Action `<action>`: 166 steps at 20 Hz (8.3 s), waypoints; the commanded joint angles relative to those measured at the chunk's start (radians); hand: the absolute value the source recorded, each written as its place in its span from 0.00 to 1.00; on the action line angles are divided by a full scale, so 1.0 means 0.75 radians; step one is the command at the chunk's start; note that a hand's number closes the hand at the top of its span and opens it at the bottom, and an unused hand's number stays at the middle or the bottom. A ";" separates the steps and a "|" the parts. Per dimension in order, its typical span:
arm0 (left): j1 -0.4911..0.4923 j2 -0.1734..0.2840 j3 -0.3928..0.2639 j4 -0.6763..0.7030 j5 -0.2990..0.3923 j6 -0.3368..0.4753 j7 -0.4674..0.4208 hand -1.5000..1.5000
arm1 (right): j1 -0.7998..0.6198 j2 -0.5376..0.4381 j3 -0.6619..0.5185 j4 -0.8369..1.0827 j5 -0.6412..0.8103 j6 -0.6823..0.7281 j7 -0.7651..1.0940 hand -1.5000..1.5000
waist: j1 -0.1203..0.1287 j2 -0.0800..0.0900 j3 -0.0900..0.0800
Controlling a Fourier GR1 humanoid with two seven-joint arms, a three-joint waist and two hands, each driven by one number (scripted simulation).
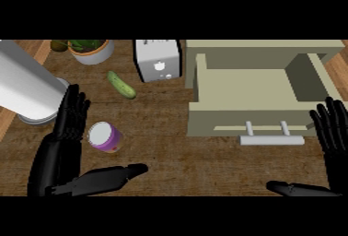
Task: Pick up the can, place it into the drawer and close the drawer
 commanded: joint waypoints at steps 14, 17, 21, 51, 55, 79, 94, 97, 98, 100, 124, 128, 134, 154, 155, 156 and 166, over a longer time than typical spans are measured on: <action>-0.016 0.060 0.223 0.081 0.180 -0.059 -0.027 0.00 | 0.153 0.025 -0.092 0.001 -0.054 0.139 -0.146 0.00 | 0.000 0.000 -0.001; -0.049 0.043 0.270 0.269 0.224 -0.055 -0.176 0.00 | 0.111 0.026 -0.092 0.015 -0.025 0.131 -0.139 0.00 | -0.001 0.001 -0.001; 0.051 0.015 0.237 0.374 0.220 -0.030 -0.367 0.00 | 0.124 0.043 -0.079 -0.081 0.008 0.102 -0.047 0.00 | 0.000 0.001 -0.001; 0.025 0.065 0.426 0.991 0.386 -0.084 -0.915 0.00 | 0.103 0.071 -0.198 0.111 -0.023 0.226 -0.209 0.00 | 0.001 0.001 -0.001; -0.009 0.103 0.470 1.076 0.398 -0.115 -0.948 0.00 | 0.166 0.060 -0.217 0.009 -0.058 0.274 -0.186 0.00 | -0.002 0.001 -0.001; -0.131 0.102 0.547 1.480 0.475 -0.157 -1.174 0.00 | 0.080 0.069 -0.234 -0.073 -0.086 0.257 -0.033 0.00 | 0.000 0.001 -0.001; -0.423 0.070 0.568 1.835 0.492 -0.126 -1.258 0.00 | 0.232 0.107 -0.244 -0.098 -0.078 0.309 -0.147 0.00 | -0.009 0.002 -0.001; -0.409 0.064 0.539 1.814 0.482 -0.127 -1.279 0.00 | 0.135 0.091 -0.256 -0.016 -0.089 0.305 -0.148 0.00 | -0.003 0.001 -0.001; -0.357 0.139 0.530 1.621 0.510 -0.188 -1.116 0.00 | 0.178 0.096 -0.253 -0.165 -0.127 0.293 -0.029 0.00 | 0.000 -0.001 0.000; -0.502 0.068 0.569 1.907 0.500 -0.127 -1.310 0.00 | 0.130 0.088 -0.267 -0.108 -0.097 0.280 -0.051 0.00 | -0.007 0.002 -0.001; -0.394 0.224 0.522 1.438 0.634 -0.402 -1.057 1.00 | 0.313 0.114 -0.234 -0.175 -0.152 0.290 -0.126 0.00 | -0.005 0.000 0.000; -0.296 0.097 0.356 1.083 0.554 -0.266 -0.877 1.00 | 0.242 0.114 -0.199 -0.098 -0.072 0.250 -0.194 0.00 | 0.006 -0.003 0.000; -0.492 0.077 0.296 1.046 0.485 -0.204 -0.746 1.00 | 0.327 0.114 -0.253 -0.187 -0.168 0.290 -0.165 0.00 | -0.010 -0.001 0.000; -1.308 -0.003 0.122 1.149 0.386 0.127 -0.178 1.00 | 0.170 0.106 -0.257 -0.159 -0.127 0.238 -0.073 0.00 | -0.018 0.002 0.000; -1.288 -0.003 0.087 1.275 0.439 0.170 -0.320 1.00 | 0.153 0.114 -0.220 -0.187 -0.100 0.212 -0.014 0.00 | -0.023 0.005 0.000; -1.335 0.002 0.162 1.117 0.386 0.094 -0.130 1.00 | 0.126 0.094 -0.276 -0.129 -0.131 0.226 -0.072 0.00 | -0.007 0.000 0.000; -1.727 -0.003 0.011 1.613 0.579 0.335 -0.207 1.00 | 0.136 0.077 -0.291 -0.082 -0.125 0.275 -0.099 0.00 | -0.045 0.009 0.001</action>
